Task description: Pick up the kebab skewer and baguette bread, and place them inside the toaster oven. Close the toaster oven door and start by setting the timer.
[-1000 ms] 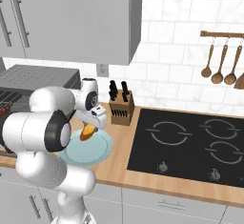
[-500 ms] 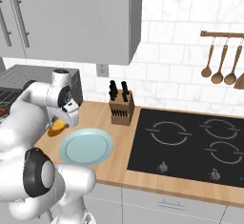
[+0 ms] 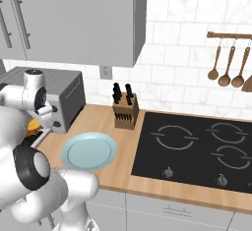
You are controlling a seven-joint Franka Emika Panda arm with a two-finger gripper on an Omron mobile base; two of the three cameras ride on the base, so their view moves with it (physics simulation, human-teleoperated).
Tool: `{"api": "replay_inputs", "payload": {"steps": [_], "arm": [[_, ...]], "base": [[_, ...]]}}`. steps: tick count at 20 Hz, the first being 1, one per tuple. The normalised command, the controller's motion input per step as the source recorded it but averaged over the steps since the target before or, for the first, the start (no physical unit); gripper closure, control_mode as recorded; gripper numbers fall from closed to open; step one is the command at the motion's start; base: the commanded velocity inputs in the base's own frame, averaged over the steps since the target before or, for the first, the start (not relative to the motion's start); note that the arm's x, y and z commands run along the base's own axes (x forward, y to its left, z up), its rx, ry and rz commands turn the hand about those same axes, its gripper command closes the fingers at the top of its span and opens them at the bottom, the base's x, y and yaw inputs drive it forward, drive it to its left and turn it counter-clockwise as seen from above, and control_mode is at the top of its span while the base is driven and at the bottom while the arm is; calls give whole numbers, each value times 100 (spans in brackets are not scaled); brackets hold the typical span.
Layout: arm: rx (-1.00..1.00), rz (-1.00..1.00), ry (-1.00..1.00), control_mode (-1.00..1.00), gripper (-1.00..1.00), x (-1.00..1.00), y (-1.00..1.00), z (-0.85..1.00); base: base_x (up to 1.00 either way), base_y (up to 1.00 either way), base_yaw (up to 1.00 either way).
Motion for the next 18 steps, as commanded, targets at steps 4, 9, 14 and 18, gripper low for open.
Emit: {"api": "replay_inputs", "payload": {"steps": [4, 9, 14, 18], "arm": [[1, -2, 0, -100, 100, 1, 97, 0], [0, 0, 0, -100, 100, 53, 40, -5], [0, 0, 0, -100, 100, 9, 25, 0], [0, 0, 0, -100, 100, 0, 28, -7]], "base": [[0, 0, 0], [0, 0, 0], [0, 0, 0], [0, 0, 0]]}}
